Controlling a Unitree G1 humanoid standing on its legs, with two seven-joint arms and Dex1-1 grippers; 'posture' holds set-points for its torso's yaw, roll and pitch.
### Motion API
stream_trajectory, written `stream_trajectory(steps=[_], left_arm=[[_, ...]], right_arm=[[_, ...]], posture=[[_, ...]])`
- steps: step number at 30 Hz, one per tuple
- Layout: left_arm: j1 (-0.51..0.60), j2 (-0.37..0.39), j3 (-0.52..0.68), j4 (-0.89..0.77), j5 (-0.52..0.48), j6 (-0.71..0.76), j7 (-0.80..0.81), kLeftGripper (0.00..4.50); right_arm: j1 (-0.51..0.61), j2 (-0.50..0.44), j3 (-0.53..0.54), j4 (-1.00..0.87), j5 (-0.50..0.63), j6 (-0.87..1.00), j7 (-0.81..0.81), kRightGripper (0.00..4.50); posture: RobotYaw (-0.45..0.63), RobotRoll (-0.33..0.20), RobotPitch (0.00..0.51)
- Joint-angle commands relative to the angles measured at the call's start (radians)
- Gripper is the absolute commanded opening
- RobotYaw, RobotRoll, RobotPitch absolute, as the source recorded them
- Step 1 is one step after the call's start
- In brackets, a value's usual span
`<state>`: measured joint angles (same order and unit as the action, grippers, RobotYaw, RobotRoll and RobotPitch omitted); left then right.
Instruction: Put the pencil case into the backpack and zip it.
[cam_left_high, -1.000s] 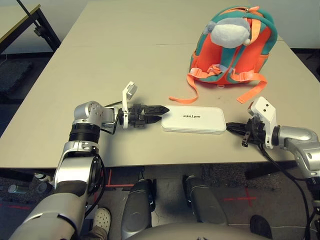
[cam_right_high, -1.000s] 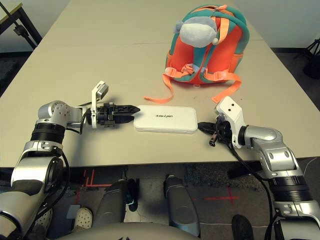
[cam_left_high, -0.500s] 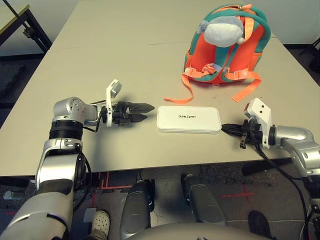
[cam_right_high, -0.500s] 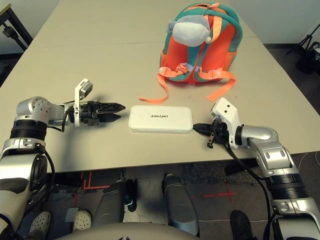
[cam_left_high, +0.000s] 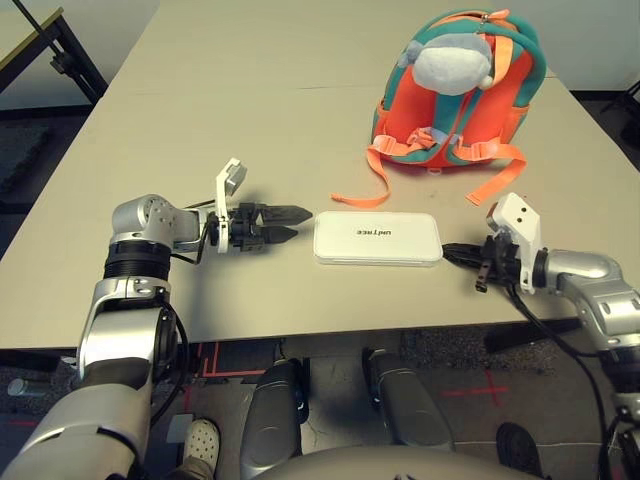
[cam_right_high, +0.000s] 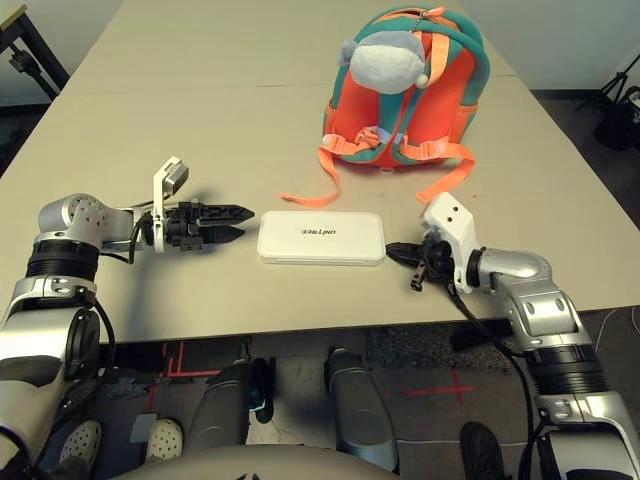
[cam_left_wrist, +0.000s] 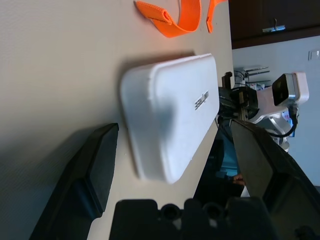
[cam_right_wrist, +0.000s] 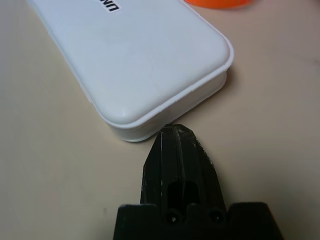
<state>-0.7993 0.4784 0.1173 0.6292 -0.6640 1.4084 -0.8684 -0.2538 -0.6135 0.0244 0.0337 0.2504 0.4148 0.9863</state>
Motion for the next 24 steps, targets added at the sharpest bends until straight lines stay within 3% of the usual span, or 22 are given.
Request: stream_trajectory(steps=[1, 17, 20, 24], left_arm=[[0.032, -0.037, -0.034, 0.006, 0.027, 0.02, 0.031, 4.5], [0.06, -0.07, -0.015, -0.03, 0.041, -0.009, 0.055, 4.5], [0.047, -0.077, 0.015, 0.003, 0.052, -0.044, 0.082, 3.87], [0.035, -0.074, 0.034, -0.005, 0.043, -0.065, 0.09, 2.23]], right_arm=[[-0.022, 0.035, 0.049, -0.039, 0.002, 0.033, -0.021, 0.02], [-0.038, 0.047, 0.068, -0.044, 0.001, 0.04, -0.028, 0.02], [-0.038, 0.042, 0.066, -0.036, -0.002, 0.035, -0.027, 0.0], [-0.038, 0.035, 0.063, -0.023, -0.005, 0.025, -0.025, 0.0]], posture=[[-0.11, 0.0, 0.19], [-0.11, 0.0, 0.192], [-0.11, 0.0, 0.193], [-0.11, 0.0, 0.195]])
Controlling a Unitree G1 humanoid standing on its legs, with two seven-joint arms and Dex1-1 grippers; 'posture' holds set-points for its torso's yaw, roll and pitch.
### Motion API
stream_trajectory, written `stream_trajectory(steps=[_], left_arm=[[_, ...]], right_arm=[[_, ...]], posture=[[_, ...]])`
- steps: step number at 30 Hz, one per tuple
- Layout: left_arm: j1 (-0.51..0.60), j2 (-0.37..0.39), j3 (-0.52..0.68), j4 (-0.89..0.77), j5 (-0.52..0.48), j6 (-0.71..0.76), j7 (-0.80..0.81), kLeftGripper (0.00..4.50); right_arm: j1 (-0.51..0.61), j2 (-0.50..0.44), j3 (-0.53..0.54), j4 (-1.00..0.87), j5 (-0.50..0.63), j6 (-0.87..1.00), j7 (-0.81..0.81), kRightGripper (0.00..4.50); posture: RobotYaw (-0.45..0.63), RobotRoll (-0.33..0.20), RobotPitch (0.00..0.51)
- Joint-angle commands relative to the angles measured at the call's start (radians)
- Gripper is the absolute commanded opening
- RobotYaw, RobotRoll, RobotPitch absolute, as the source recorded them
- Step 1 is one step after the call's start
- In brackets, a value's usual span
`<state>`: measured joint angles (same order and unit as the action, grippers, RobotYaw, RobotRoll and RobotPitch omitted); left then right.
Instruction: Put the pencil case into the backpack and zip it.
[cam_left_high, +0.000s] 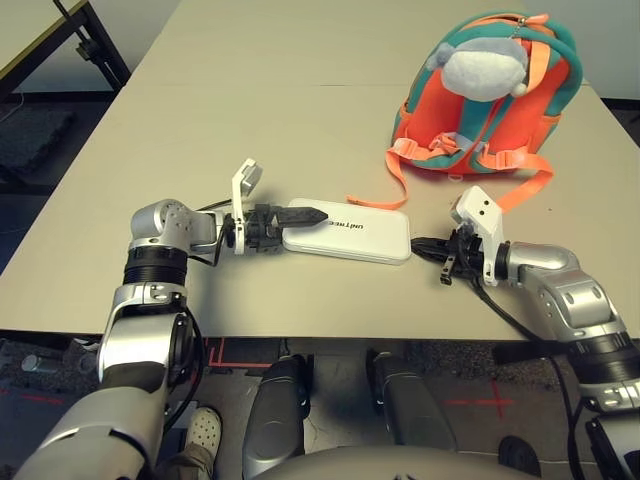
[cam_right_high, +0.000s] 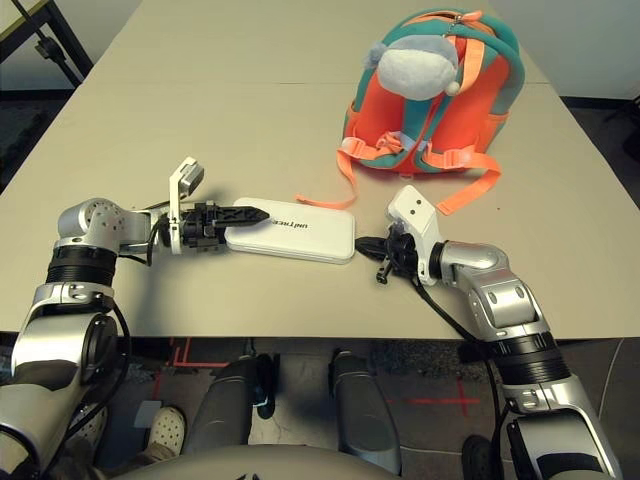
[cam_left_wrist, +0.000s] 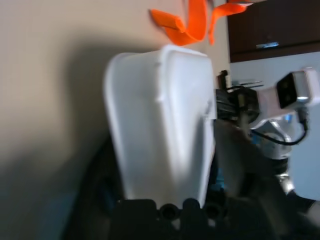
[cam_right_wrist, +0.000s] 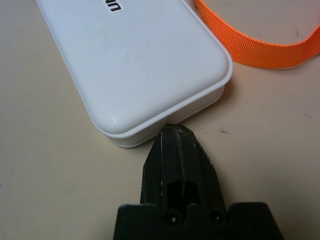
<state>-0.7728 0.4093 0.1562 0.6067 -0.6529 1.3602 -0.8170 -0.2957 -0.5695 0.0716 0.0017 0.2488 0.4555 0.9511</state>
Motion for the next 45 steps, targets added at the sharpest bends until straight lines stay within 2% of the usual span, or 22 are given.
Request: stream_trajectory(steps=[1, 3, 4, 15, 19, 27, 31, 34, 37, 45], left_arm=[[0.006, -0.004, 0.003, 0.013, 0.03, -0.023, 0.039, 1.91], [-0.001, -0.004, 0.024, 0.002, 0.02, -0.03, 0.045, 1.47], [-0.004, -0.005, 0.037, -0.005, 0.016, -0.043, 0.049, 1.4], [-0.065, 0.008, 0.233, -0.109, -0.07, -0.041, 0.161, 1.38], [-0.1, 0.015, 0.316, -0.135, -0.095, -0.053, 0.226, 1.38], [-0.132, 0.023, 0.405, -0.17, -0.099, -0.125, 0.326, 1.36], [-0.123, 0.012, 0.404, -0.161, -0.099, -0.15, 0.348, 1.36], [-0.118, 0.003, 0.396, -0.158, -0.096, -0.164, 0.355, 1.36], [-0.12, -0.003, 0.391, -0.15, -0.092, -0.179, 0.36, 1.36], [-0.136, -0.023, 0.369, -0.125, -0.085, -0.228, 0.375, 1.36]], right_arm=[[0.004, -0.01, 0.015, 0.012, -0.004, -0.018, 0.011, 0.0], [0.004, -0.013, 0.014, 0.019, -0.005, -0.023, 0.012, 0.0], [0.003, -0.014, 0.014, 0.023, -0.006, -0.025, 0.012, 0.0], [-0.013, -0.038, -0.032, 0.082, -0.003, -0.035, -0.011, 0.04], [-0.03, -0.049, -0.093, 0.108, 0.028, 0.0, -0.039, 1.27], [-0.122, -0.059, -0.345, 0.124, 0.218, 0.244, -0.155, 4.42], [-0.176, -0.076, -0.445, 0.116, 0.299, 0.362, -0.213, 4.5], [-0.199, -0.095, -0.48, 0.104, 0.335, 0.409, -0.237, 4.5], [-0.22, -0.102, -0.491, 0.101, 0.355, 0.424, -0.259, 4.5], [-0.291, -0.023, -0.458, 0.108, 0.368, 0.391, -0.328, 4.5]], posture=[[-0.11, 0.0, 0.195], [-0.11, 0.0, 0.196], [-0.11, 0.0, 0.197], [-0.11, 0.0, 0.202], [-0.11, 0.0, 0.202], [-0.11, 0.0, 0.201], [-0.12, 0.0, 0.192], [-0.13, 0.0, 0.183], [-0.13, 0.0, 0.18], [-0.14, 0.0, 0.163]])
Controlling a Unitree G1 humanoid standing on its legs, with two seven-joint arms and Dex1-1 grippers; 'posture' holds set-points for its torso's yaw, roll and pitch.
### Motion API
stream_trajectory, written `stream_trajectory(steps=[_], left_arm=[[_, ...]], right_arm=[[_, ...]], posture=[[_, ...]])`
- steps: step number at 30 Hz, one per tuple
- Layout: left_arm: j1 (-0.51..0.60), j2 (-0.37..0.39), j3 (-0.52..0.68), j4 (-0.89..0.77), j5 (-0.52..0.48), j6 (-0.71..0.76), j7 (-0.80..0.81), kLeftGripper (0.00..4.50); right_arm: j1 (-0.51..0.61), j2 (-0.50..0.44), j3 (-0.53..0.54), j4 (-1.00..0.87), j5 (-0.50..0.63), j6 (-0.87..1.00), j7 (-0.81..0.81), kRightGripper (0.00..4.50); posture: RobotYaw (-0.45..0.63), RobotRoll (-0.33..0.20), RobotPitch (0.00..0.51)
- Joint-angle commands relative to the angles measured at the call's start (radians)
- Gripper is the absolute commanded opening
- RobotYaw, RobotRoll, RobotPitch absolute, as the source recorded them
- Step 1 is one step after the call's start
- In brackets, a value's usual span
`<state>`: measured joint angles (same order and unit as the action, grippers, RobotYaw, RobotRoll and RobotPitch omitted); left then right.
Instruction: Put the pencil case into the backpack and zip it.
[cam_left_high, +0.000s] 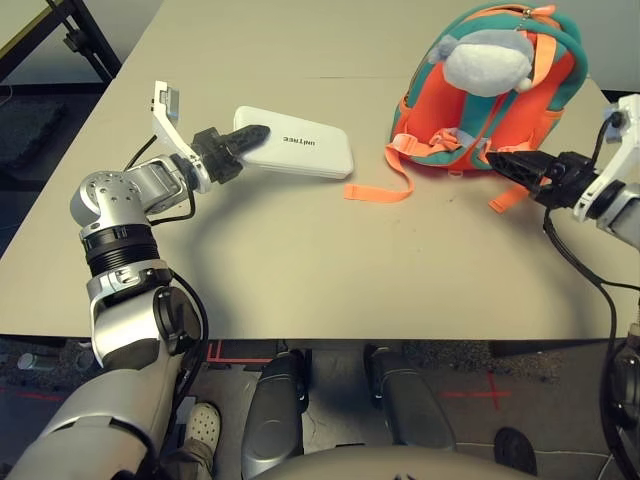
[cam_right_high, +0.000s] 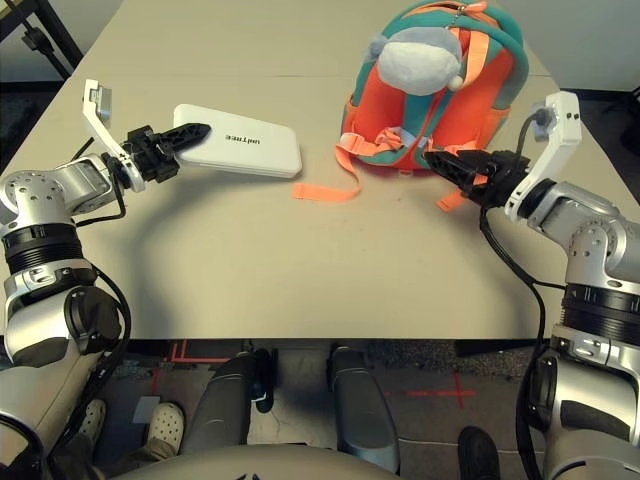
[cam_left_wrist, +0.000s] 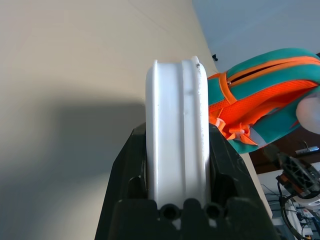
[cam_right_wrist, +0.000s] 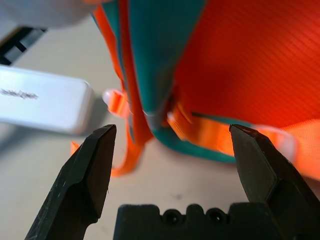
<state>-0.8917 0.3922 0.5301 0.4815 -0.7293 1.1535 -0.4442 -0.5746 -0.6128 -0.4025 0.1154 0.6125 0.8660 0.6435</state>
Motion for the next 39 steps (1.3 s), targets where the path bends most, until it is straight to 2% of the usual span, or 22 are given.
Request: stream_trajectory(steps=[1, 20, 23, 27, 32, 33, 39], left_arm=[[-0.018, -0.008, -0.008, 0.0, -0.01, -0.022, 0.003, 1.36], [-0.003, -0.028, -0.014, -0.035, -0.023, -0.016, 0.027, 1.35], [-0.003, -0.03, -0.012, -0.037, -0.023, -0.017, 0.031, 1.35], [-0.001, -0.03, -0.011, -0.039, -0.023, -0.018, 0.037, 1.35], [-0.002, -0.032, -0.013, -0.032, -0.02, -0.023, 0.04, 1.35], [-0.002, -0.032, -0.014, -0.032, -0.02, -0.023, 0.04, 1.35], [-0.004, -0.031, -0.017, -0.021, -0.016, -0.029, 0.04, 1.35]], right_arm=[[-0.02, 0.033, 0.024, 0.001, -0.002, -0.031, -0.027, 4.5], [-0.209, 0.204, 0.11, 0.328, -0.158, -0.387, -0.115, 4.5], [-0.204, 0.202, 0.119, 0.323, -0.158, -0.395, -0.096, 3.92], [-0.175, 0.184, 0.129, 0.268, -0.135, -0.351, -0.051, 2.39], [-0.106, 0.155, 0.136, 0.111, -0.068, -0.232, 0.017, 0.51], [-0.09, 0.149, 0.135, 0.073, -0.048, -0.203, 0.026, 0.33], [-0.018, 0.102, 0.111, -0.131, 0.085, -0.028, 0.049, 0.32]], posture=[[-0.14, 0.0, 0.162], [-0.12, 0.0, 0.163], [-0.12, 0.0, 0.165], [-0.12, 0.0, 0.167], [-0.12, 0.0, 0.171], [-0.12, 0.0, 0.171], [-0.13, 0.0, 0.171]])
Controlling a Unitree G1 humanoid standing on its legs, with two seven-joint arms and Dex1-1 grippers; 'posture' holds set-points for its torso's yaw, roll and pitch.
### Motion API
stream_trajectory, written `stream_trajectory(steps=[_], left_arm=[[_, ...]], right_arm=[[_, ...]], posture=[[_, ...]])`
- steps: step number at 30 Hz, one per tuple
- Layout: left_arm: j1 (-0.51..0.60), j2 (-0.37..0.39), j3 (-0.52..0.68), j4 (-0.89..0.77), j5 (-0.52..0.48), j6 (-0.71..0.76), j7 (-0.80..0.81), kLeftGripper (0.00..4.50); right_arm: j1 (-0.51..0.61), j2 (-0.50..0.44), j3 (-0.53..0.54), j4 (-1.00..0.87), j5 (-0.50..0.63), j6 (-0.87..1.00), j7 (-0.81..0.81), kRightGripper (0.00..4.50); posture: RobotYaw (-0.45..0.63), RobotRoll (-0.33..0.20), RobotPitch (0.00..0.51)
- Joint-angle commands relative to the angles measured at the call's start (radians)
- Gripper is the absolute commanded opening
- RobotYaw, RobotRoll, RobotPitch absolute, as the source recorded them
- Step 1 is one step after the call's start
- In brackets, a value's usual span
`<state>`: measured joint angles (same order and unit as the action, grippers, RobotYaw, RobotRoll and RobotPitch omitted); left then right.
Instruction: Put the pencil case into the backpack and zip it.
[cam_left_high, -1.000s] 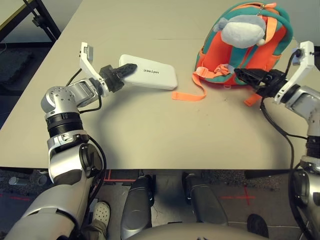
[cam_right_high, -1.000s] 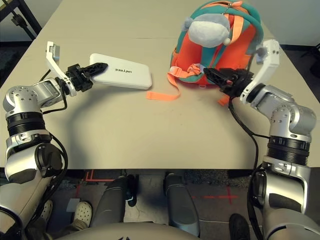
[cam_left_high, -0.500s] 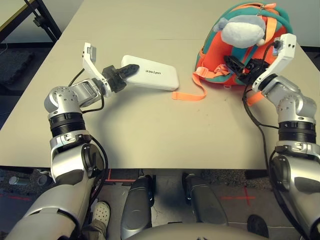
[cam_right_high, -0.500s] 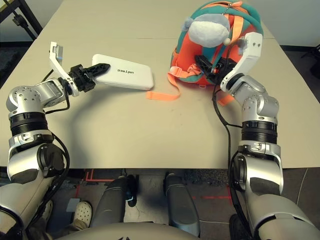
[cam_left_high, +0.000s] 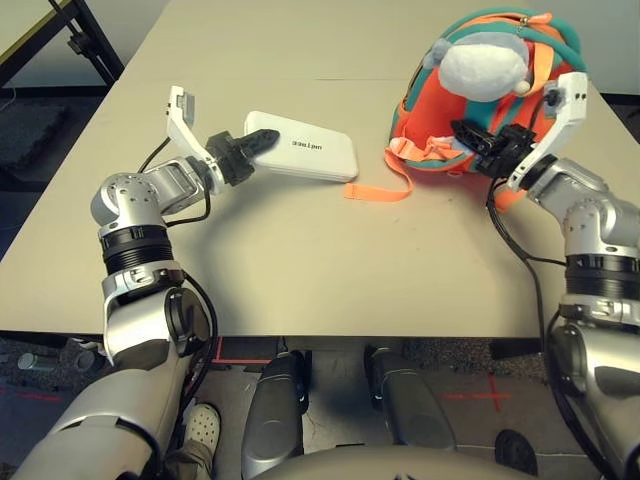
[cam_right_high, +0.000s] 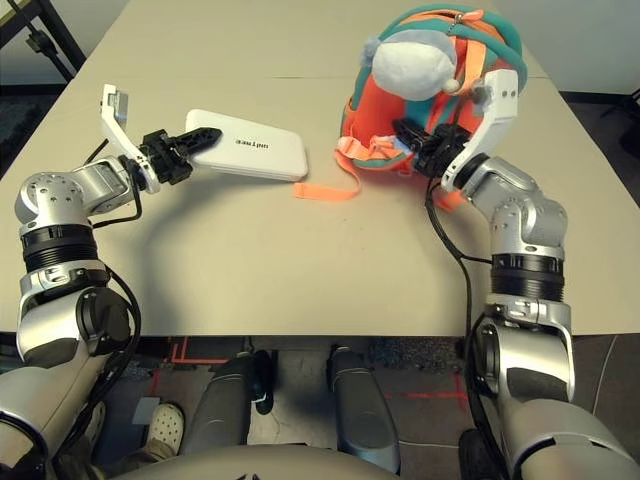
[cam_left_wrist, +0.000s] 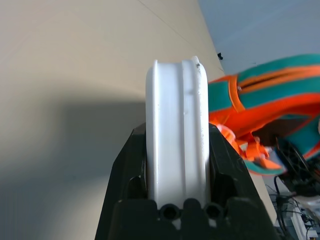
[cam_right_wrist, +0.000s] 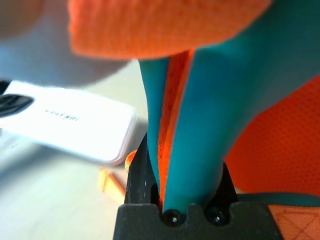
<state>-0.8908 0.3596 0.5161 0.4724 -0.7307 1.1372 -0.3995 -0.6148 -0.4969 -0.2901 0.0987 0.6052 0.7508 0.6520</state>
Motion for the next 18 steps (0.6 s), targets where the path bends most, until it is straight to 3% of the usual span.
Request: stream_trajectory(steps=[1, 11, 18], left_arm=[[-0.006, 0.002, -0.004, -0.009, -0.014, -0.014, -0.005, 1.35], [-0.022, 0.001, -0.027, 0.03, -0.007, -0.04, -0.016, 1.35], [-0.033, -0.004, -0.041, 0.052, -0.004, -0.057, -0.024, 1.35]], right_arm=[[0.03, -0.02, -0.008, -0.145, 0.119, 0.115, 0.04, 0.32], [0.122, -0.075, -0.104, -0.406, 0.441, 0.373, 0.006, 0.32], [0.211, -0.114, -0.106, -0.439, 0.492, 0.387, -0.013, 0.32]], posture=[[-0.13, 0.0, 0.171], [-0.14, 0.0, 0.169], [-0.15, 0.0, 0.165]])
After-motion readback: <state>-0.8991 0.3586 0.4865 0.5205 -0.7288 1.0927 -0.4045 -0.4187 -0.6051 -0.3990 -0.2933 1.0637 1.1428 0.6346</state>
